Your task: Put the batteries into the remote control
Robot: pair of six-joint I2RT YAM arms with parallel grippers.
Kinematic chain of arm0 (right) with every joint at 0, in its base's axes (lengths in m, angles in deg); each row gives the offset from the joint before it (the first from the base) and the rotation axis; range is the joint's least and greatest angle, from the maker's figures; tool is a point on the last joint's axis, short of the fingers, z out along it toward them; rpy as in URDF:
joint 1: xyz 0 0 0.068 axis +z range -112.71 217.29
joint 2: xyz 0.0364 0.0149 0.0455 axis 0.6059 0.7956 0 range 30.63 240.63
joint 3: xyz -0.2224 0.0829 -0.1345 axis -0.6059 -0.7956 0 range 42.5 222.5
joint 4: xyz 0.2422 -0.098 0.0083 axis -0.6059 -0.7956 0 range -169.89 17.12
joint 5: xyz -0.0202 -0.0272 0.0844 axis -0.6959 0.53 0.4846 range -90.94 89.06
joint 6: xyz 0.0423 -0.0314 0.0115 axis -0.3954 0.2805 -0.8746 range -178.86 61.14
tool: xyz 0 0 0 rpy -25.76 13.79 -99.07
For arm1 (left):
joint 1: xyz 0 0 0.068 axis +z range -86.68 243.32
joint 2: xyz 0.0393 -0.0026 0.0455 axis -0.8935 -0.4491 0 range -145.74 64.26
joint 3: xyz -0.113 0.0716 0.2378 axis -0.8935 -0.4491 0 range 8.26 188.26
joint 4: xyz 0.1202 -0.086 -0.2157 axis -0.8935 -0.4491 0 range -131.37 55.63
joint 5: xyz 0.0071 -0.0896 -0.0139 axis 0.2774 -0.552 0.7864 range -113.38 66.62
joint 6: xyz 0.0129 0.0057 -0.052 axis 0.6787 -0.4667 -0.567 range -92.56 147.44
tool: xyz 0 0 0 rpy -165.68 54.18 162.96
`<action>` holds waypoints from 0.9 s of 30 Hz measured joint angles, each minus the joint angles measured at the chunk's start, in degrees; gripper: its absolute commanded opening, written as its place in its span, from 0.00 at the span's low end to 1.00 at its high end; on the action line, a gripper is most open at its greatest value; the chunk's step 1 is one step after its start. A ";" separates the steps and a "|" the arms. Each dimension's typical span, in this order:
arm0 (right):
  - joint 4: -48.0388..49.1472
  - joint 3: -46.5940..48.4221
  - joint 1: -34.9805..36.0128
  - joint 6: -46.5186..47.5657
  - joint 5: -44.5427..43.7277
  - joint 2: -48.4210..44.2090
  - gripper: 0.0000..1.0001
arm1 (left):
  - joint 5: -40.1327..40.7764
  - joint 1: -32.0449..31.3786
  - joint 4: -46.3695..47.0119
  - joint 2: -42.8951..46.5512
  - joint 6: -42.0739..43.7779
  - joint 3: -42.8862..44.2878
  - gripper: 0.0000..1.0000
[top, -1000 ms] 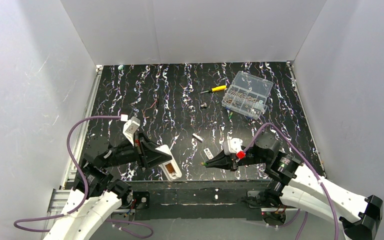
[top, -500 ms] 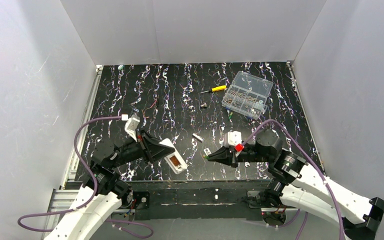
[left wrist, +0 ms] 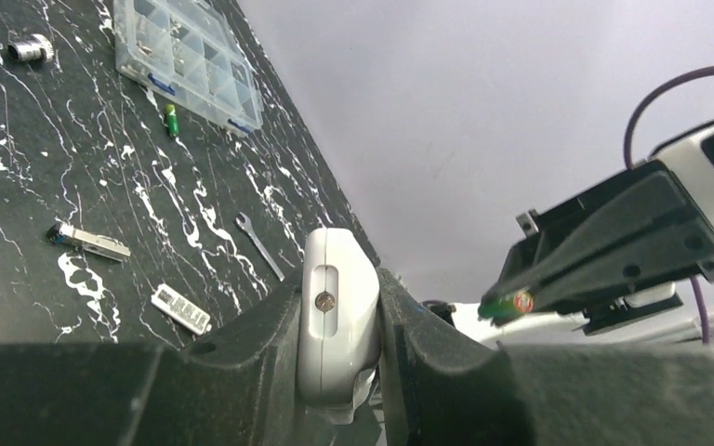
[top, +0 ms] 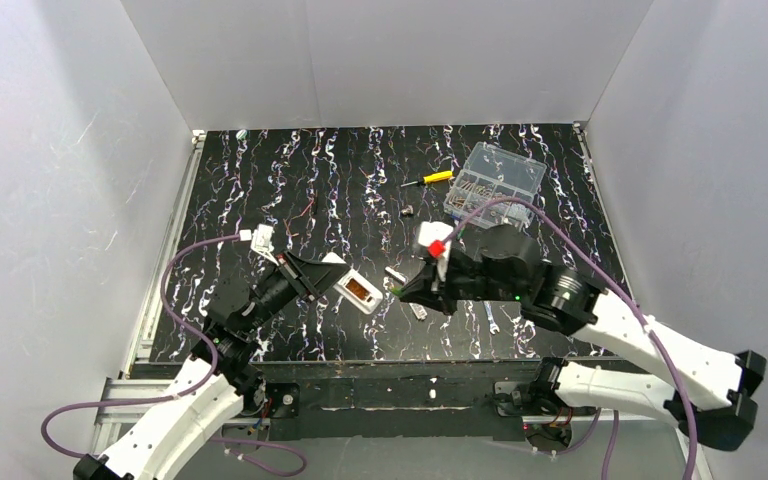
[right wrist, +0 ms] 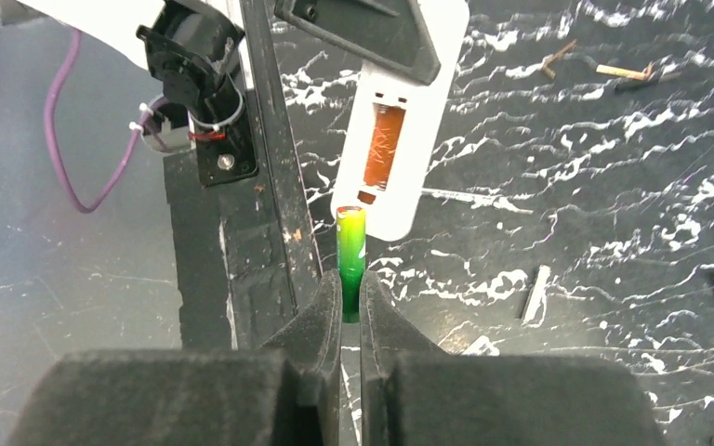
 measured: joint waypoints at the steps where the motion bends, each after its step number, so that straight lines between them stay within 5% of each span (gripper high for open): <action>1: -1.60 2.03 1.09 -0.39 -1.42 2.34 0.01 | 0.63 0.00 1.11 -0.66 -0.61 -0.35 0.00; 17: -22.86 29.44 3.96 -0.63 -6.71 23.71 0.01 | 8.76 0.00 16.04 -3.85 -9.53 -6.45 0.00; 27: -28.52 36.11 3.96 2.19 -6.75 31.36 0.01 | 9.18 0.00 22.21 -5.53 -13.03 -8.39 0.00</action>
